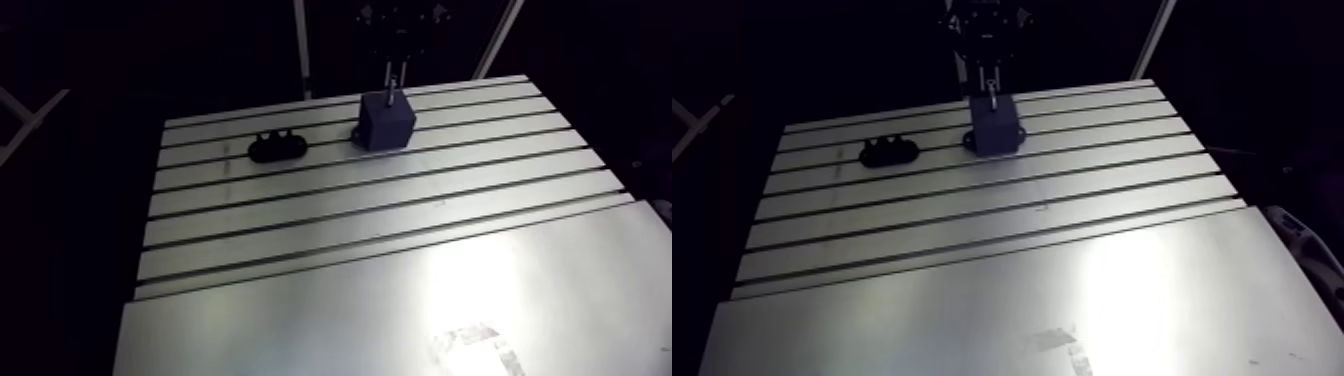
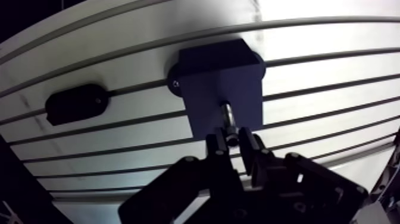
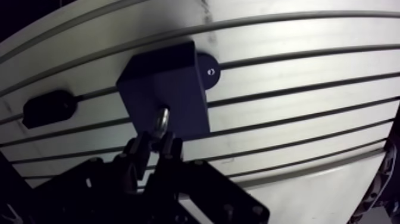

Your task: Pick up the M10 bolt and insert it into the hole until fully seated.

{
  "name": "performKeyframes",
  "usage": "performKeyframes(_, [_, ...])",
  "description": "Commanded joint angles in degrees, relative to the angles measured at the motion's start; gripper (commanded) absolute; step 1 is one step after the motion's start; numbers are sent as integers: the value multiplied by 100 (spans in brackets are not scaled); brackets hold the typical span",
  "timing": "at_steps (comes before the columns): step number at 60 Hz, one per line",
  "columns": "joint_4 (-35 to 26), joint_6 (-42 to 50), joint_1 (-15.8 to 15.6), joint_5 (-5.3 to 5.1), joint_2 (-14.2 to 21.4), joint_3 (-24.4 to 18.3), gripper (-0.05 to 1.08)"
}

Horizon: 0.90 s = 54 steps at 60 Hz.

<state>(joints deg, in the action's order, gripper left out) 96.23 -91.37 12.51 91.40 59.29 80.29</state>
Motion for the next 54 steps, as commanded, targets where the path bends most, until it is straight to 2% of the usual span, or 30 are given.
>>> performKeyframes(1, [14, 1, 13, 5, -2, 50, 107])
performKeyframes(54, [32, 1, 23, -4, -2, 78, 108])
